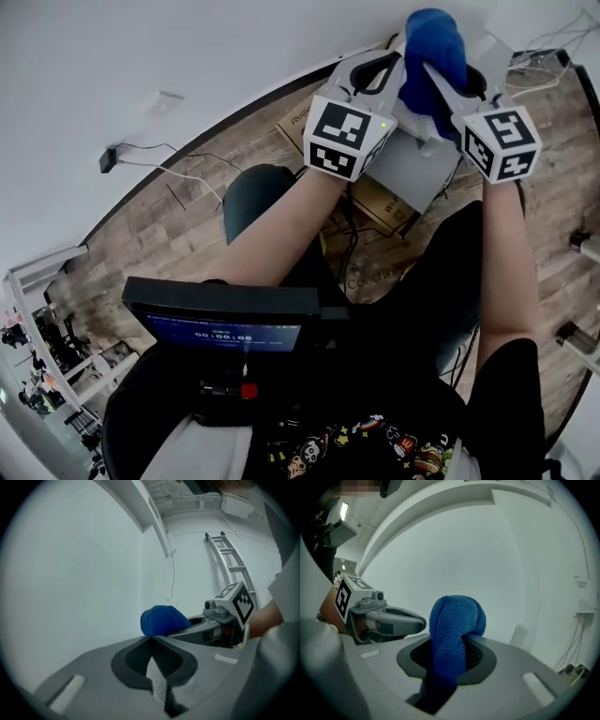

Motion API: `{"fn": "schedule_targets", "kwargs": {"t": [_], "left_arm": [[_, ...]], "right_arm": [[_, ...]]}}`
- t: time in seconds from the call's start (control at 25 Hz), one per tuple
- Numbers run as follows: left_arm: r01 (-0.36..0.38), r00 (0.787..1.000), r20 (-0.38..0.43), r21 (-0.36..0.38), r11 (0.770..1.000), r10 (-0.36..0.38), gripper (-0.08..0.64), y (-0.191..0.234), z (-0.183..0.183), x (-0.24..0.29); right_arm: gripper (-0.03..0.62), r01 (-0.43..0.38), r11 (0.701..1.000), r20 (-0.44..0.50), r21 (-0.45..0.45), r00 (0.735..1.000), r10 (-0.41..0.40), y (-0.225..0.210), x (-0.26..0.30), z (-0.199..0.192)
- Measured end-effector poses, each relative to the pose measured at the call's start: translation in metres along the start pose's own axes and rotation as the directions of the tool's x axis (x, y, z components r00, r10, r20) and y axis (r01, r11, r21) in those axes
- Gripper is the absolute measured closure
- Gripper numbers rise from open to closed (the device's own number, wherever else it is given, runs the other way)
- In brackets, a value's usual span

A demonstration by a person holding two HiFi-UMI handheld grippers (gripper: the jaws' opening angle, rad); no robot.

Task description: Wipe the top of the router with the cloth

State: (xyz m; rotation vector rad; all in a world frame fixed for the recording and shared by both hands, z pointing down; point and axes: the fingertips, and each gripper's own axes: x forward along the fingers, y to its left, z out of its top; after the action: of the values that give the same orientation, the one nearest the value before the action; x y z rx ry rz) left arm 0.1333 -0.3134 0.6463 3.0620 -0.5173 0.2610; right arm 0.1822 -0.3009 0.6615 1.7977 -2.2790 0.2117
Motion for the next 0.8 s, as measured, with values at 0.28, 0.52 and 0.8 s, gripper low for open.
{"fn": "schedule_targets", "kwargs": {"t": [0.28, 0.52, 0.8], "left_arm": [[0.003, 1.0, -0.022, 0.03, 1.0, -0.003, 0.56, -0.014, 0.0, 0.027], [0.017, 1.0, -0.025, 0.042, 0.999, -0.016, 0.56, -0.023, 0.005, 0.044], [0.04, 0.999, -0.038, 0.024, 0.999, -0.039, 0.56, -0.03, -0.003, 0.047]], "right_arm": [[0.463, 0.067, 0.997, 0.006, 0.031, 0.998, -0.067, -0.037, -0.023, -0.014], [0.463, 0.083, 0.995, -0.011, 0.049, 0.997, -0.082, -0.055, -0.043, -0.031], [0.463, 0.116, 0.991, -0.025, 0.073, 0.993, -0.115, -0.056, -0.066, -0.045]]}}
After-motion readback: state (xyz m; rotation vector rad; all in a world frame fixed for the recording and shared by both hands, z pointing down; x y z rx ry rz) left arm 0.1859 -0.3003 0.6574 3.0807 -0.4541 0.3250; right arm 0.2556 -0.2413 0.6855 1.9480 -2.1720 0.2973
